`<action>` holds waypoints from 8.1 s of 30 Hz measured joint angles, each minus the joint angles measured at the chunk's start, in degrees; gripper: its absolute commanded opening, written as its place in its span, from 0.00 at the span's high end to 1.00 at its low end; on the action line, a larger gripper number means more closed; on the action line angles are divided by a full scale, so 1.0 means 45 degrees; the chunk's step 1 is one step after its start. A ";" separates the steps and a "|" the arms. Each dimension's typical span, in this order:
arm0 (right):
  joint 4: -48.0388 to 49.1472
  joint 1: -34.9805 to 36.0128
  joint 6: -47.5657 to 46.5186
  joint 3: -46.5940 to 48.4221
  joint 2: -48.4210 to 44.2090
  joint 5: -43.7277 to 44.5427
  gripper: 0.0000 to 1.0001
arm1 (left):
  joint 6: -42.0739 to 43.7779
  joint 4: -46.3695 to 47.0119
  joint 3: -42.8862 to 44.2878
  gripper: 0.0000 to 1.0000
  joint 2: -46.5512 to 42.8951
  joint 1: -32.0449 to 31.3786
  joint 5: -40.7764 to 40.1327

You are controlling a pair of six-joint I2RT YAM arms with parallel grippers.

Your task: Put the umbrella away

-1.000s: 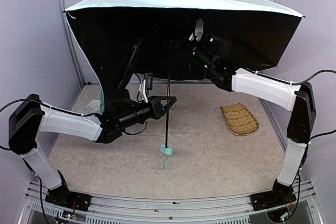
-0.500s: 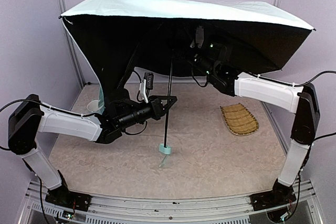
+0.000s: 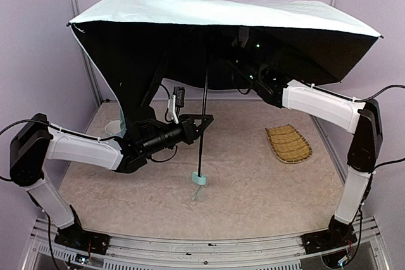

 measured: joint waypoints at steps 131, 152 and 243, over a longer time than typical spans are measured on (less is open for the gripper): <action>-0.6970 -0.6154 -0.8816 -0.2696 -0.5280 -0.8942 1.00 | 0.9029 0.0170 -0.6611 0.30 -0.2414 0.2458 0.3143; -0.7635 -0.1190 -1.1249 -0.4415 -0.3580 -1.1230 1.00 | 0.4726 0.4299 -0.0408 0.04 0.0257 0.1972 0.4653; -0.2832 -0.1175 -0.7485 -0.5532 -0.1399 -1.0724 0.99 | 0.5246 0.1146 0.3162 0.38 0.0559 0.2195 0.5192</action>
